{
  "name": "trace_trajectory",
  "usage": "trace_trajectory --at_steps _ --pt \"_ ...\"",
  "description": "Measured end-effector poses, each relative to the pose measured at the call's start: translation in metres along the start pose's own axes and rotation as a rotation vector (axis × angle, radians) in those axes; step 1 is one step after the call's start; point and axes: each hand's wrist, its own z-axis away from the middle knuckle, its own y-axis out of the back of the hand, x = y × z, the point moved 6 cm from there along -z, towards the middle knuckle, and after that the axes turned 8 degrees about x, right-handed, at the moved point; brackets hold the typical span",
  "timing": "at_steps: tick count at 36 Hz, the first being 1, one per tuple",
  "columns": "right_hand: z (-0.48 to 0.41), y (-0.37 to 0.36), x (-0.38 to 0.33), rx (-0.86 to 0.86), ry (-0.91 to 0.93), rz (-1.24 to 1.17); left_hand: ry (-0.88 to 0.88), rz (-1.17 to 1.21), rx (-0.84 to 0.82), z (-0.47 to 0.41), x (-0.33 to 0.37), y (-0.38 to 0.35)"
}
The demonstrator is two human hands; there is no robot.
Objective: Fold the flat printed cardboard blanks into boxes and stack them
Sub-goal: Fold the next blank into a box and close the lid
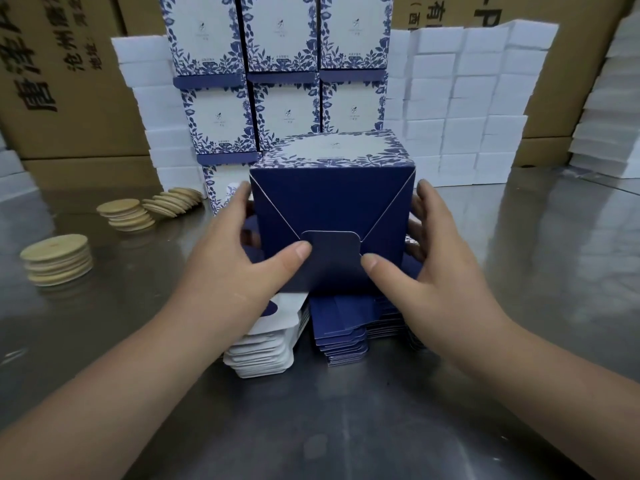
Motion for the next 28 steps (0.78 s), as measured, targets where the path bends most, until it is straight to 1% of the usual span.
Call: trace_trajectory --at_steps 4,7,11,15,19,24,28 --pt "-0.001 0.004 0.002 0.025 -0.019 0.111 0.042 0.0 -0.108 0.003 -0.001 -0.005" --pt "0.001 0.002 0.008 0.002 -0.093 0.101 0.074 0.004 -0.147 0.002 -0.004 -0.008" --pt "0.002 0.0 0.011 -0.021 -0.111 0.059 0.094 -0.046 -0.133 0.003 -0.005 -0.008" --pt "0.003 0.0 0.009 -0.007 -0.099 0.028 0.05 -0.063 -0.113 0.004 -0.001 -0.008" --pt "0.004 0.0 0.006 0.002 -0.102 -0.001 0.001 0.007 -0.098 0.007 0.008 -0.007" --pt "0.005 0.002 0.005 0.049 -0.106 0.035 0.026 -0.028 -0.041 0.007 0.007 -0.005" --pt "0.006 0.003 0.004 0.079 -0.102 0.045 0.009 -0.048 -0.015 0.008 0.008 -0.004"
